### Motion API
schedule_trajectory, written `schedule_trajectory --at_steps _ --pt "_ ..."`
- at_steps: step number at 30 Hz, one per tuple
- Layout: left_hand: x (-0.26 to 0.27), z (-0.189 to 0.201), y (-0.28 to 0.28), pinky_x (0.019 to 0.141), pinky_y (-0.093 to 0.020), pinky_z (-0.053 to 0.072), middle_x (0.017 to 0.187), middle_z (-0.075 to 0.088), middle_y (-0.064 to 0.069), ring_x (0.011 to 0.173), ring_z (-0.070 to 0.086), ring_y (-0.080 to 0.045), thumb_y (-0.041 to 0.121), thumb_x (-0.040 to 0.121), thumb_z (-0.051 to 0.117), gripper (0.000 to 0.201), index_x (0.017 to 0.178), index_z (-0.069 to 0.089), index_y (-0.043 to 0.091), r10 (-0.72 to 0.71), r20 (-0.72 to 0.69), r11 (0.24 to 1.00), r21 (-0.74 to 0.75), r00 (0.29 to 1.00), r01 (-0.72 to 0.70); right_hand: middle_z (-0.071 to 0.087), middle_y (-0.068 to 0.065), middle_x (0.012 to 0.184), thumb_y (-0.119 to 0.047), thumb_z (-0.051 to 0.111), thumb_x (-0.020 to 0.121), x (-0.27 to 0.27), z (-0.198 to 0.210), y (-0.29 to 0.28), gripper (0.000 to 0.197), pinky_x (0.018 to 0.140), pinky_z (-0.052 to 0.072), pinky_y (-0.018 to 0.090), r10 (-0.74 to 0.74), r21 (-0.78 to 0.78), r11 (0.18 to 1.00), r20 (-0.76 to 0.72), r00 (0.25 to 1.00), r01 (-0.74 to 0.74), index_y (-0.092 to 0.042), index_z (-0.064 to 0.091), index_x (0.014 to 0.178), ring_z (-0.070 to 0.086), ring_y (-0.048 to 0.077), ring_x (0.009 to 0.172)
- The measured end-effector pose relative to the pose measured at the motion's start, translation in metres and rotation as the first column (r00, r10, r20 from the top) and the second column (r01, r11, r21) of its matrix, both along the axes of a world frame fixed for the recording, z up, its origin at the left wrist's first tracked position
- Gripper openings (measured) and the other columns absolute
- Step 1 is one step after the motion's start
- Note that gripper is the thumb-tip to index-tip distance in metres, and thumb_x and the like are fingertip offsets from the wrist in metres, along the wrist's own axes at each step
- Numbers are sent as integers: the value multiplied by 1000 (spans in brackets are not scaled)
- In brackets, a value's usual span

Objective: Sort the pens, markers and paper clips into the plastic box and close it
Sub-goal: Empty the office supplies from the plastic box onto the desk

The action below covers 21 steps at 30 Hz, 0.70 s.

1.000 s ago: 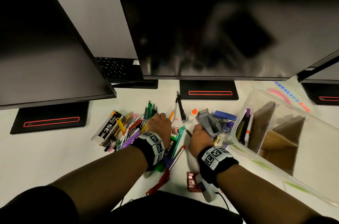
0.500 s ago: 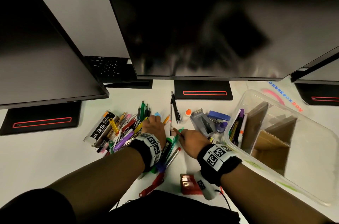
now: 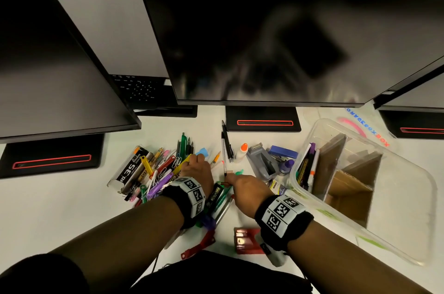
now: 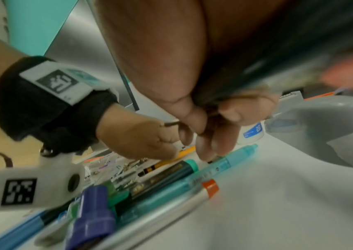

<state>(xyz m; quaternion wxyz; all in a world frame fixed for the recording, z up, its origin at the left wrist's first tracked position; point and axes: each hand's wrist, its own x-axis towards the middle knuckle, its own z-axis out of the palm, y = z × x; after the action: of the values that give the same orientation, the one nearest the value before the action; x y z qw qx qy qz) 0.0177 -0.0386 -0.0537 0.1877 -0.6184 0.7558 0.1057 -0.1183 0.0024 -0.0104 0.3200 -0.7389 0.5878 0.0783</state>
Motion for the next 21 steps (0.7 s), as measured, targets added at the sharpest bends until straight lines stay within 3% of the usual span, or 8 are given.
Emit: schedule_trajectory --at_steps 5,9,11,14,18,21 --pt "2 13 -3 91 -35 44 129 49 -10 119 44 -26 22 96 35 34 125 46 7 74 -130 997 -8 989 -76 64 14 110 -17 43 89 -4 -4 0 32 78 47 34 41 -36 998 -47 998 -42 -11 46 121 60 33 99" --pt "12 26 -14 82 -39 52 109 62 -16 98 60 -31 25 97 37 30 119 44 6 97 -404 995 57 909 -81 62 11 112 -33 56 81 -1 -8 2 51 78 49 34 185 -25 982 -119 976 -189 -12 42 125 59 32 101" --pt "16 33 -17 76 -40 53 96 64 -14 85 63 -30 23 98 37 25 114 43 5 165 -522 986 121 837 -118 63 12 110 -31 62 77 4 -12 1 53 79 54 37 278 -13 959 -138 951 -282 -14 45 124 60 33 100" --pt "18 36 -22 67 -33 45 76 56 -1 72 57 -21 20 99 35 21 111 43 4 221 -611 974 168 760 -149 63 14 108 -24 64 77 8 -15 -1 49 78 55 41 327 -30 941 -162 931 -336 -11 47 121 60 34 98" --pt "23 37 -25 64 -35 47 80 57 -7 71 56 -24 19 98 35 18 108 43 7 284 -666 959 214 690 -188 62 14 111 -17 59 81 6 -15 0 39 80 52 39 349 -32 932 -199 916 -362 -7 50 117 59 34 100" --pt "22 39 -21 61 -32 50 80 56 -4 71 57 -21 18 98 35 13 107 43 13 325 -676 945 267 662 -191 61 13 112 -19 57 83 1 -17 3 35 82 49 40 356 -1 930 -233 905 -367 -8 52 116 58 33 102"
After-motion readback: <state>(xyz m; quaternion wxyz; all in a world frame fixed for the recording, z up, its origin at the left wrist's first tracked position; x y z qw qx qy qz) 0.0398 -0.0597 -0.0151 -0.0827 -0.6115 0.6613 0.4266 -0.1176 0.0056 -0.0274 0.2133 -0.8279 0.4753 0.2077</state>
